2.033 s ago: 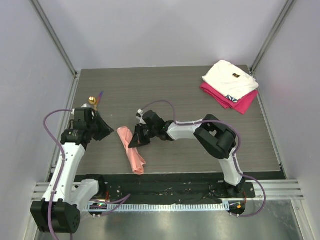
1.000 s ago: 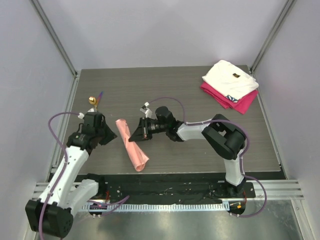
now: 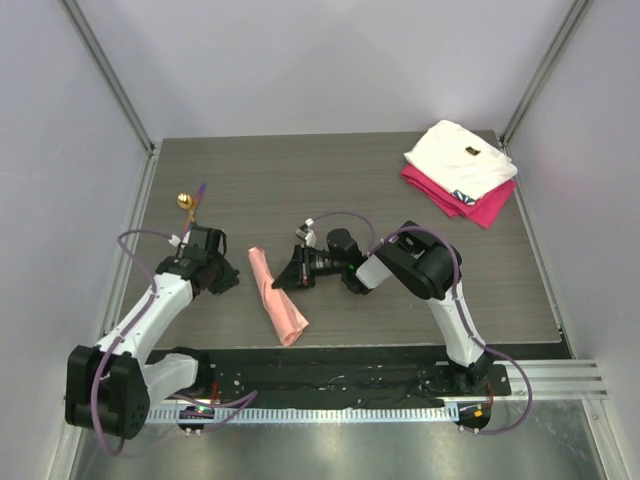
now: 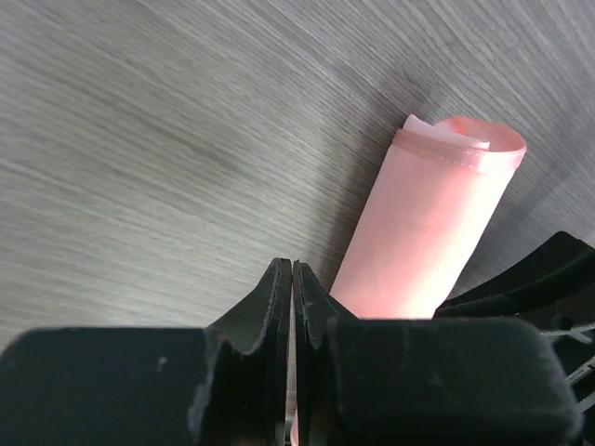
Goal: Fold the napkin into a case and place the utensils inside
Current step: Turn over the smaller rectangle-folded napkin at the center of the board, then smooth out the smaller rectangle-folded napkin at the center of the board.
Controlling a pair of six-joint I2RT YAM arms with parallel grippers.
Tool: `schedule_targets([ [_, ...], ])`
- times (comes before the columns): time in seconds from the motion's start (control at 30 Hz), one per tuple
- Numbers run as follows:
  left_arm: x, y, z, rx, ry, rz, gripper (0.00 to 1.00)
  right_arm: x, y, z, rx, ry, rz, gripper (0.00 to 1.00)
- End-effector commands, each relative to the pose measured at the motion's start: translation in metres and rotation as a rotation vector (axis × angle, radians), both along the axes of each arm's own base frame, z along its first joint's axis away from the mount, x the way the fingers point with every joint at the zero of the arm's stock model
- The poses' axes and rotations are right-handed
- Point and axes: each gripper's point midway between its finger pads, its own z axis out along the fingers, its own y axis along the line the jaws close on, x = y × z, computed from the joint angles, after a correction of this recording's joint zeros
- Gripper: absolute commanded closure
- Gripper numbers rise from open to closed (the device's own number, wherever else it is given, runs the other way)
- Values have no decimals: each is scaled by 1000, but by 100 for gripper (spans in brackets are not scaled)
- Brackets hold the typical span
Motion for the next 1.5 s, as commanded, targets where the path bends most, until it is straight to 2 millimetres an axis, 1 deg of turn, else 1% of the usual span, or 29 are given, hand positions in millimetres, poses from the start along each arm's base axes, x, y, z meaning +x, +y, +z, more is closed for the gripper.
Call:
schedule_targets([
  [0.0,29,-21,14,-38,-93,-59,92,0,-4,9,62,-41,18,76],
  [0.17,42,-38,8,-46,-83,-93,93,4,-14,6,56,-39,1,71],
  [0.33,53,-60,4,-63,-81,-136,94,15,-38,-4,5,-25,-43,66],
  [0.37,56,-67,7,-68,-89,-149,94,17,-41,0,-1,-38,-47,65],
  [0.43,61,-75,2,-72,-82,-162,94,19,-52,-10,-64,-51,-54,63],
  [0.47,65,-81,4,-77,-88,-175,94,19,-54,-11,-83,-61,-51,60],
  [0.5,67,-87,4,-87,-87,-183,94,21,-55,-3,-91,-95,-50,59],
  [0.53,69,-90,-2,-85,-75,-185,95,17,-62,-16,-171,-96,-33,57],
  [0.57,72,-98,1,-94,-84,-202,95,27,-64,-19,-234,-142,-58,54],
  [0.6,74,-102,0,-99,-82,-206,95,33,-70,-11,-295,-199,-74,52],
  [0.63,76,-106,-8,-91,-67,-215,95,22,-92,-35,-470,-215,-35,50],
  [0.67,82,-110,-6,-93,-76,-221,95,26,-101,-36,-547,-248,-49,47],
  [0.7,81,-114,-10,-93,-61,-233,95,43,-110,-23,-621,-323,-119,44],
  [0.73,82,-116,-17,-91,-40,-237,97,35,-123,-28,-694,-323,-94,43],
  [0.8,83,-117,-14,-96,-42,-240,97,36,-130,-19,-759,-374,-120,42],
  [0.83,83,-116,-12,-87,-51,-240,97,29,-133,-11,-786,-387,-112,42],
  [0.93,82,-110,1,-81,-99,-225,96,6,-111,7,-759,-443,-86,42],
  [0.97,81,-111,1,-89,-101,-230,96,-1,-103,9,-745,-429,-86,42],
  [1.0,82,-113,1,-94,-102,-235,96,-21,-89,10,-732,-445,-42,43],
  [1.03,83,-115,0,-100,-95,-240,96,-27,-83,10,-728,-448,-34,44],
  [1.07,82,-115,-7,-97,-77,-241,96,-42,-76,6,-727,-439,-15,46],
  [1.13,84,-117,-10,-98,-73,-247,97,-48,-72,2,-721,-432,-26,54],
  [1.17,84,-117,-18,-91,-61,-250,97,-54,-75,-6,-735,-403,-33,57],
  [1.23,89,-117,-25,-81,-57,-247,97,-57,-72,-10,-714,-397,-45,60],
  [1.27,90,-117,-28,-73,-51,-254,97,-60,-76,-21,-724,-379,-45,63],
  [1.3,91,-117,-39,-63,-32,-258,97,-59,-74,-25,-716,-371,-57,64],
  [1.37,97,-122,-41,-68,-29,-276,97,-59,-79,-39,-750,-359,-62,67],
  [1.4,98,-123,-51,-59,-3,-280,97,-58,-77,-40,-744,-356,-72,67],
  [1.47,106,-125,-52,-49,-4,-290,97,-59,-79,-43,-751,-349,-76,67],
])
